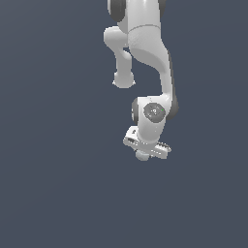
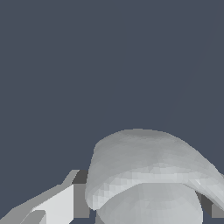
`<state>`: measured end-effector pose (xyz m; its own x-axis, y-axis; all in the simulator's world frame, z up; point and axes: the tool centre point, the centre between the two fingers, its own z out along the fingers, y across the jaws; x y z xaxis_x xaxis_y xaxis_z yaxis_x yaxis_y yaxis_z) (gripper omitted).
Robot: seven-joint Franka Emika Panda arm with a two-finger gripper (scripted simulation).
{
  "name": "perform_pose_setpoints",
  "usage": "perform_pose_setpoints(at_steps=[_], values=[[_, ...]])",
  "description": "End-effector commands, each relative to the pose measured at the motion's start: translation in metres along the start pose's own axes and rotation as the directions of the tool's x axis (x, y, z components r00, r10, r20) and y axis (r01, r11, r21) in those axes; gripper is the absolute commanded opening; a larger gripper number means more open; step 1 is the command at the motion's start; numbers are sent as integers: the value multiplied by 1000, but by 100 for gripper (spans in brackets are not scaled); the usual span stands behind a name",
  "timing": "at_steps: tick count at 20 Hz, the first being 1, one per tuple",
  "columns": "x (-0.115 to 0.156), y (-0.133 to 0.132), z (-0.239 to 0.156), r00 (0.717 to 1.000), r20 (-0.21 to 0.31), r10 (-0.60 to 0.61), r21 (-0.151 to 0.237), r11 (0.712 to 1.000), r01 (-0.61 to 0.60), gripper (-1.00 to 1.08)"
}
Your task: Pick up the object and move it to a goal position.
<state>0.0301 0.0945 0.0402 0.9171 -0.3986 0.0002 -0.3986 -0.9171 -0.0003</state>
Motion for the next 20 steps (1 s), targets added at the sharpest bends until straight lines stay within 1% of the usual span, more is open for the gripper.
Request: perform_pose_setpoints(at_steps=[1, 6, 11, 16, 20], values=[[0, 0, 0, 1000, 0, 0, 0, 1000, 0, -100], [-1, 1, -3, 1000, 0, 0, 0, 1000, 0, -100], [-8, 2, -16, 1000, 0, 0, 0, 1000, 0, -100], [-20, 5, -39, 1000, 0, 0, 0, 1000, 0, -100], [-33, 9, -66, 1000, 0, 0, 0, 1000, 0, -100]])
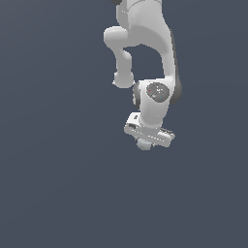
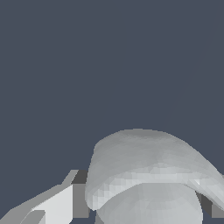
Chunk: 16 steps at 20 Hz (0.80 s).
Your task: Pick up the object and move it to a goal position.
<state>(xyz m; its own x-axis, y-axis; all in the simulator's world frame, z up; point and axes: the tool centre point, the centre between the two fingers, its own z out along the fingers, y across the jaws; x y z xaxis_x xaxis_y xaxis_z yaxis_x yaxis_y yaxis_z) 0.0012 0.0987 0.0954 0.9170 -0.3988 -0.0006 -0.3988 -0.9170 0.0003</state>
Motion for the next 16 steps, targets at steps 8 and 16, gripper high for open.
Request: perform_pose_setpoints(at_steps=[8, 16], values=[[-38, 10, -77, 1000, -1, 0, 1, 1000, 0, -100], [-72, 19, -149, 1000, -1, 0, 0, 1000, 0, -100]])
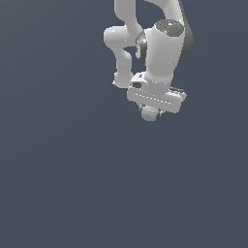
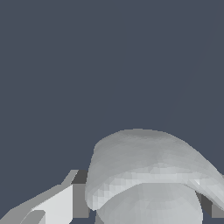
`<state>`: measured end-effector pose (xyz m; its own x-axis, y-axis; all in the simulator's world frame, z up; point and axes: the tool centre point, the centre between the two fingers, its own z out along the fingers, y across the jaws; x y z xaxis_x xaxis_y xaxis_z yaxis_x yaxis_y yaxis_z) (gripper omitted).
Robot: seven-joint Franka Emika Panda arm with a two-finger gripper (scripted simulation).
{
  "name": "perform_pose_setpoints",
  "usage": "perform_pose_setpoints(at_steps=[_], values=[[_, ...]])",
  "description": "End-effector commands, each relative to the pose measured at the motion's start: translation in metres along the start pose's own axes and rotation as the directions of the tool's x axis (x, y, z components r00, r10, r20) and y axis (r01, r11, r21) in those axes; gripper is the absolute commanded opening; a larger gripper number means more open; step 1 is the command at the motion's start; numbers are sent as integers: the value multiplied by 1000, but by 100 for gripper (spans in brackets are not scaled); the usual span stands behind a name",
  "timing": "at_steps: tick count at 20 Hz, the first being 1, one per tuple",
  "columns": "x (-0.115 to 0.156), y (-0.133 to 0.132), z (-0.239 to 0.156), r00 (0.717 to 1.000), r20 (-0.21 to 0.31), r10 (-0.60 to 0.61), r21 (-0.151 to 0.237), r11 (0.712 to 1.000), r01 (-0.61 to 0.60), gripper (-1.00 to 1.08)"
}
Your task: Pick up the object and move it to a goal position.
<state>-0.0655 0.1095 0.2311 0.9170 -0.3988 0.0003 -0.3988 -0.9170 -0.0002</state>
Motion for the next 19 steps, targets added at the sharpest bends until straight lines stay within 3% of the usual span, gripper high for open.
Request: perform_pose_setpoints(at_steps=[1, 10, 19], values=[[-11, 3, -22, 1000, 0, 0, -1, 1000, 0, -100], [-37, 9, -82, 1000, 0, 0, -1, 1000, 0, -100], [-46, 10, -103, 1000, 0, 0, -1, 1000, 0, -100]])
